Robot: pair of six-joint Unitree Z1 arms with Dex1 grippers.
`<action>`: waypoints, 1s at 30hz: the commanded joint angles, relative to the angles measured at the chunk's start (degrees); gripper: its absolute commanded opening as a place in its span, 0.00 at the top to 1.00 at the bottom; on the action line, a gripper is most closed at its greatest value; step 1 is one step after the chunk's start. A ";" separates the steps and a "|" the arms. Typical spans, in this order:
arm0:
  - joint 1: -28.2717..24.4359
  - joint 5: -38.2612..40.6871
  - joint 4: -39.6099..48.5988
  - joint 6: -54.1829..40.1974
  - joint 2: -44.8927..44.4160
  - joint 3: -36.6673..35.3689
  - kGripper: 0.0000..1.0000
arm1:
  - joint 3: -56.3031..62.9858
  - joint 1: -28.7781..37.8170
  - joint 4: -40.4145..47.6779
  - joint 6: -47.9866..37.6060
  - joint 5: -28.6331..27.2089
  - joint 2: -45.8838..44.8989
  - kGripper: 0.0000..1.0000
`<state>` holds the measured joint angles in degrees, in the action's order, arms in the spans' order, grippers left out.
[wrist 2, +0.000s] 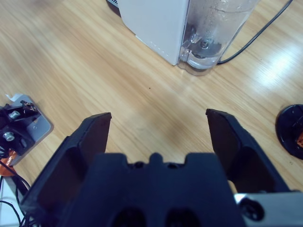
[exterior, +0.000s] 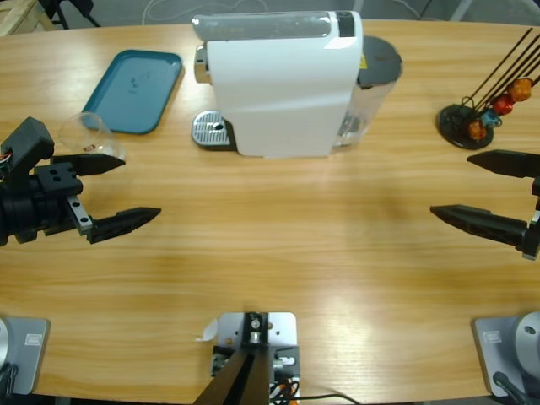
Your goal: Pour coffee
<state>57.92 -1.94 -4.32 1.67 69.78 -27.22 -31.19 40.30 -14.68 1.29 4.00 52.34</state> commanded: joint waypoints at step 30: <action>-16.98 14.71 21.46 11.18 -3.58 -30.44 0.00 | 0.57 1.45 0.09 -0.67 0.60 2.50 0.00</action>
<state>52.01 -4.79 3.59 5.78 67.08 -44.01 -31.76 41.16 -14.72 1.24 5.46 54.96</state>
